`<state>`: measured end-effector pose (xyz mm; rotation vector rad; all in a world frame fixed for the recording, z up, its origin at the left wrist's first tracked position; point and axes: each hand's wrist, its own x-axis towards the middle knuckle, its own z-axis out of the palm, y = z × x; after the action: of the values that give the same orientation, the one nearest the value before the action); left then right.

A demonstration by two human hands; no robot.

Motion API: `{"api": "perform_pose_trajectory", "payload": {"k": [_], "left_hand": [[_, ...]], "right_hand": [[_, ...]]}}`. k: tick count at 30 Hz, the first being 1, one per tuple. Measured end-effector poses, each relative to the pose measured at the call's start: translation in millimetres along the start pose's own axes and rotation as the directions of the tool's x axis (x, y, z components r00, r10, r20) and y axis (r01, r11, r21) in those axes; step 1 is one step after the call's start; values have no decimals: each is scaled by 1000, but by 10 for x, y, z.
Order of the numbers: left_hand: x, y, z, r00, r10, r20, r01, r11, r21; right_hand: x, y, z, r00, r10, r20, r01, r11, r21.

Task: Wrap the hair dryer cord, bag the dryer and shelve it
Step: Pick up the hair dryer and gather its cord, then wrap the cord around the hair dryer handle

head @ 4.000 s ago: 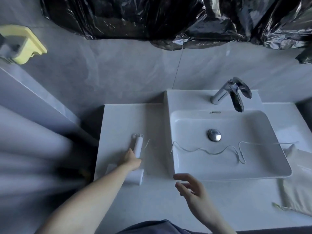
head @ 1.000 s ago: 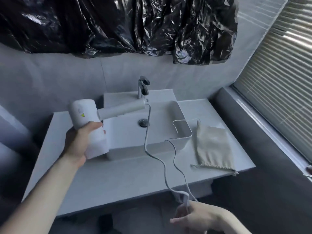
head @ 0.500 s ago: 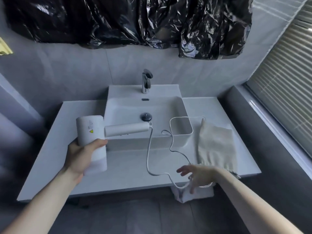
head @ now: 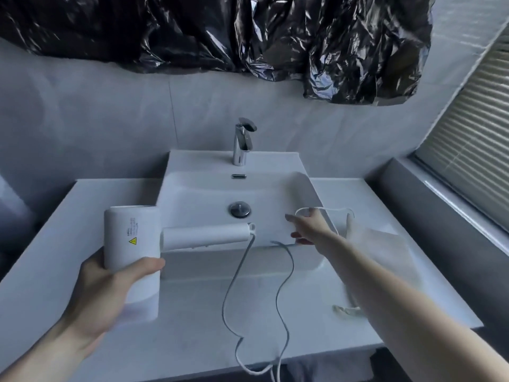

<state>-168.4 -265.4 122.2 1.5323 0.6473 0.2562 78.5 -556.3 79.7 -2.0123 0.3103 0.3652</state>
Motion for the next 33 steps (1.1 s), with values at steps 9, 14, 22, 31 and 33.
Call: {"api": "perform_pose_trajectory", "payload": {"k": [9,14,22,31,33], "left_hand": [[144,-921,-42,984,157,-85,-162,984,-66],[-194,-1189,-77,963,246,-114,-260,957,-131],[-1407,-1317,-337,924,362,-124,-382,897,-224],[-2052,-1080,-650,885,441,-151,-466,855,-230],[-2175,-1069,-708,875,456,-161,-483,844,-235]], "right_hand": [[-107,381,274,680,-589,-437,657,753,7],[-615,181,-20,447,-703,-553,855,517,33],[-1782,-217,-591,491,-713,-500,867,459,196],[-3089,-251,-834,342,-801,-492,930,363,56],[-3276,-61,-811,324,-811,-487,925,379,-16]]}}
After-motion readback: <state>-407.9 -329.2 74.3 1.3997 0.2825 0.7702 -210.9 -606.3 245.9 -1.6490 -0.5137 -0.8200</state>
